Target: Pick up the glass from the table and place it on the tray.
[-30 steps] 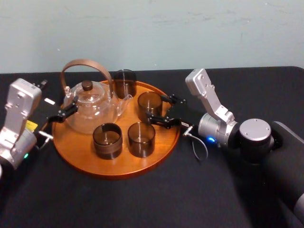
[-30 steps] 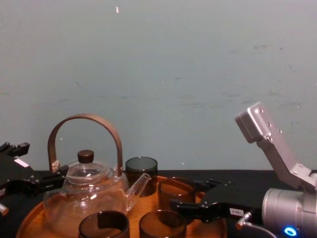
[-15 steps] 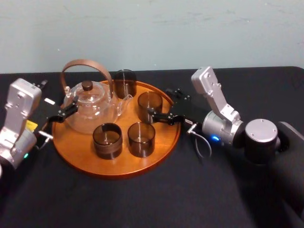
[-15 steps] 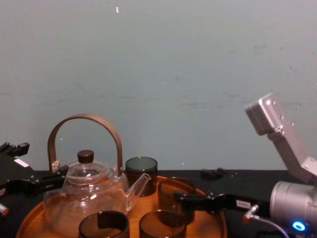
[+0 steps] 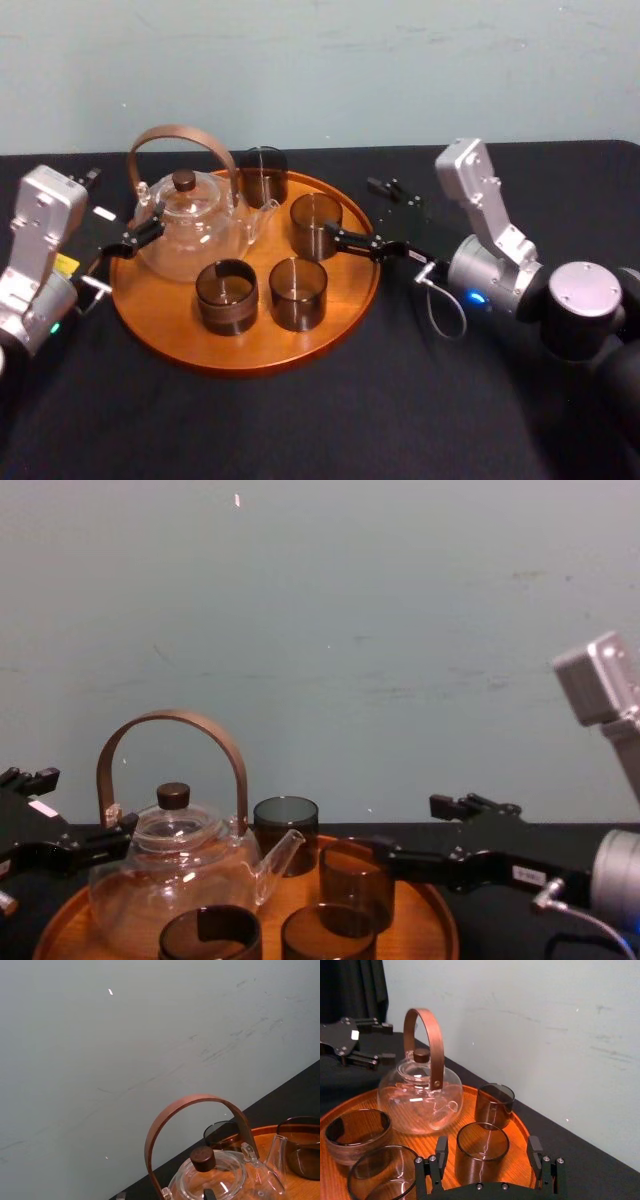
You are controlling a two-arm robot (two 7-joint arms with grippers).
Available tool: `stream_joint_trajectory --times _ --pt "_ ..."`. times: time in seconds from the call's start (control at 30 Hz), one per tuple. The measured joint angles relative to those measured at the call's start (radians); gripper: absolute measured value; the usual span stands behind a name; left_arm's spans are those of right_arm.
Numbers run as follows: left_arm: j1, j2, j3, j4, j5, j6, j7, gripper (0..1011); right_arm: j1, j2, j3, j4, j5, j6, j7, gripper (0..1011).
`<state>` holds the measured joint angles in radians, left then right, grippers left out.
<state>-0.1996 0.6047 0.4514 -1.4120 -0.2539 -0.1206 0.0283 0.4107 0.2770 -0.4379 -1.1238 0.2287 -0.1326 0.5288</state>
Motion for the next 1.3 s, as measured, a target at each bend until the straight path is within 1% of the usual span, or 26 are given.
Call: stream_joint_trajectory --times 0.13,0.2,0.33,0.53,0.57,0.73,0.83,1.03,1.2,1.3 --pt "0.000 0.000 0.000 0.000 0.000 0.000 0.000 1001 -0.046 0.031 0.014 -0.076 0.018 0.001 -0.005 1002" --pt "0.000 0.000 0.000 0.000 0.000 0.000 0.000 1001 -0.060 0.041 0.019 -0.098 0.024 0.000 -0.007 1002" --pt "0.000 0.000 0.000 0.000 0.000 0.000 0.000 1001 -0.110 0.074 0.039 -0.165 0.045 -0.006 -0.012 1002" --pt "0.000 0.000 0.000 0.000 0.000 0.000 0.000 1001 -0.165 0.111 0.067 -0.223 0.059 -0.009 -0.030 1002" --pt "0.000 0.000 0.000 0.000 0.000 0.000 0.000 1001 -0.165 0.111 0.067 -0.223 0.059 -0.009 -0.030 1002" --pt "0.000 0.000 0.000 0.000 0.000 0.000 0.000 1002 -0.202 0.136 0.099 -0.249 0.067 -0.008 -0.055 1002" --pt "0.000 0.000 0.000 0.000 0.000 0.000 0.000 1001 -0.213 0.140 0.115 -0.249 0.073 -0.008 -0.066 1002" --pt "0.000 0.000 0.000 0.000 0.000 0.000 0.000 1001 -0.228 0.142 0.147 -0.236 0.090 -0.016 -0.078 1002" --pt "0.000 0.000 0.000 0.000 0.000 0.000 0.000 1001 -0.234 0.140 0.166 -0.223 0.090 -0.018 -0.093 1002" --pt "0.000 0.000 0.000 0.000 0.000 0.000 0.000 1001 -0.237 0.138 0.173 -0.216 0.076 -0.018 -0.107 1002"
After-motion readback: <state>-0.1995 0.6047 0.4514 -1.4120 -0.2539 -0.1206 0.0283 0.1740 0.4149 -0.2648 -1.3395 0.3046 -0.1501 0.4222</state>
